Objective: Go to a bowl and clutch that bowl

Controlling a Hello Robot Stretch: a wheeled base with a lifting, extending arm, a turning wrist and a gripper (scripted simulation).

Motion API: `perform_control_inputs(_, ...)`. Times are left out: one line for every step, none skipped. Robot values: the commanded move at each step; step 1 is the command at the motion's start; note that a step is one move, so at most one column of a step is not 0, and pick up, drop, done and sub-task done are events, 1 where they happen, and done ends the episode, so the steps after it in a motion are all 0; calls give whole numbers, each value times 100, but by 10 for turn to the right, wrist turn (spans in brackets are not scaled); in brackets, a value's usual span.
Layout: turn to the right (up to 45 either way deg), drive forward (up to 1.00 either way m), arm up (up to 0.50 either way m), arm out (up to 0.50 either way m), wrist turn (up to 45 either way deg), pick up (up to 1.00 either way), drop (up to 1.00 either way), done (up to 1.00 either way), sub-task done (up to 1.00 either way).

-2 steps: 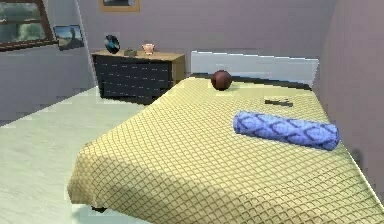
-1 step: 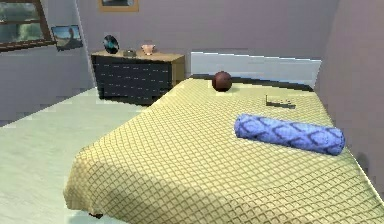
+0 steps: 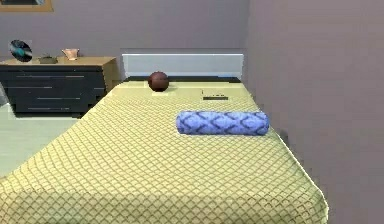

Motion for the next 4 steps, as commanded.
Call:
perform_control_inputs(0, 15, 0, 0, 0, 0, 0, 0, 0)
perform_control_inputs(-390, 0, 0, 0, 0, 0, 0, 0, 0)
perform_control_inputs(0, 25, 0, 0, 0, 0, 0, 0, 0)
perform_control_inputs(-450, 0, 0, 0, 0, 0, 0, 0, 0)
